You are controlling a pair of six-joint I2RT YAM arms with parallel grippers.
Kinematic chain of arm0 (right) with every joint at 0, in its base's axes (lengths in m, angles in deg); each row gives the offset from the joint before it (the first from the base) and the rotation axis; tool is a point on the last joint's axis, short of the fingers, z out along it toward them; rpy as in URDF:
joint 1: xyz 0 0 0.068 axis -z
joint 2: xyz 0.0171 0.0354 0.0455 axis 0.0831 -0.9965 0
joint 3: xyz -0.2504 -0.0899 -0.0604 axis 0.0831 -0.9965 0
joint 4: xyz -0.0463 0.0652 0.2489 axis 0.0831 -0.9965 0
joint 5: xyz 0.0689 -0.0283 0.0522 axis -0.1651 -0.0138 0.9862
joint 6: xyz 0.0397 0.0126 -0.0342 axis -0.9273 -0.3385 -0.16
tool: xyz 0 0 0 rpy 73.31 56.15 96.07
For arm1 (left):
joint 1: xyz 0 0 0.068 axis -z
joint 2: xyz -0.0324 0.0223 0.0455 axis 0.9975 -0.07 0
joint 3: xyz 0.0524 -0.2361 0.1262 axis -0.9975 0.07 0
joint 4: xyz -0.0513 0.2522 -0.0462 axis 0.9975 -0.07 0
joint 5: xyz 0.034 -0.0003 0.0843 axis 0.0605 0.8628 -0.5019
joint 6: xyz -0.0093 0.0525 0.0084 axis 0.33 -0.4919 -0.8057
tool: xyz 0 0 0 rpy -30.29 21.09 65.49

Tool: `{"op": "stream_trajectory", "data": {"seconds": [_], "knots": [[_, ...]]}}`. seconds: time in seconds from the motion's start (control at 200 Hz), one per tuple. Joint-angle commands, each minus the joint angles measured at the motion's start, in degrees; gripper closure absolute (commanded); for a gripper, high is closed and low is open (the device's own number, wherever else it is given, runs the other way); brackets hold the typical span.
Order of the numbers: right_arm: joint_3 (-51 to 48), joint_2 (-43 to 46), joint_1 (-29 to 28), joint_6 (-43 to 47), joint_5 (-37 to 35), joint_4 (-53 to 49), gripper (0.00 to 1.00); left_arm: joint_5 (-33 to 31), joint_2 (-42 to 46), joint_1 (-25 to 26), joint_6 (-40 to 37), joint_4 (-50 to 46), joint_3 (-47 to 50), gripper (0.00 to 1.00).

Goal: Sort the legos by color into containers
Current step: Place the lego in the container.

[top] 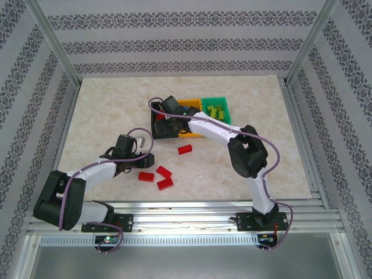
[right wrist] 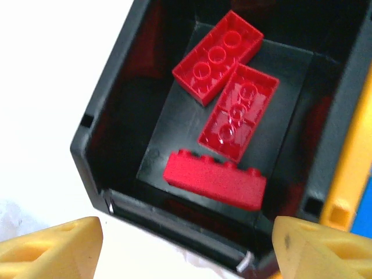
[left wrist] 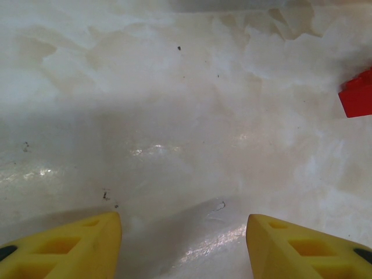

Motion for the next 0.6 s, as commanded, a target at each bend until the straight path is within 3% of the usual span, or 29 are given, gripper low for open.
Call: {"op": "stream_trajectory", "data": {"seconds": [0.0,0.36,0.595], "knots": [[-4.26,6.01,-0.62,-0.36,-1.24,0.54,0.23,0.42,0.42,-0.62,0.26,1.83,-0.76,0.41],[-26.22,20.41,-2.74,-3.12,-3.97,3.34,0.23,0.46,0.42,-0.53,0.33,1.92,-0.78,0.41],[-31.41,20.16,-4.72,-5.25,-5.01,3.99,0.23,0.59,0.31,-0.56,0.32,1.91,-0.74,0.41]]}}
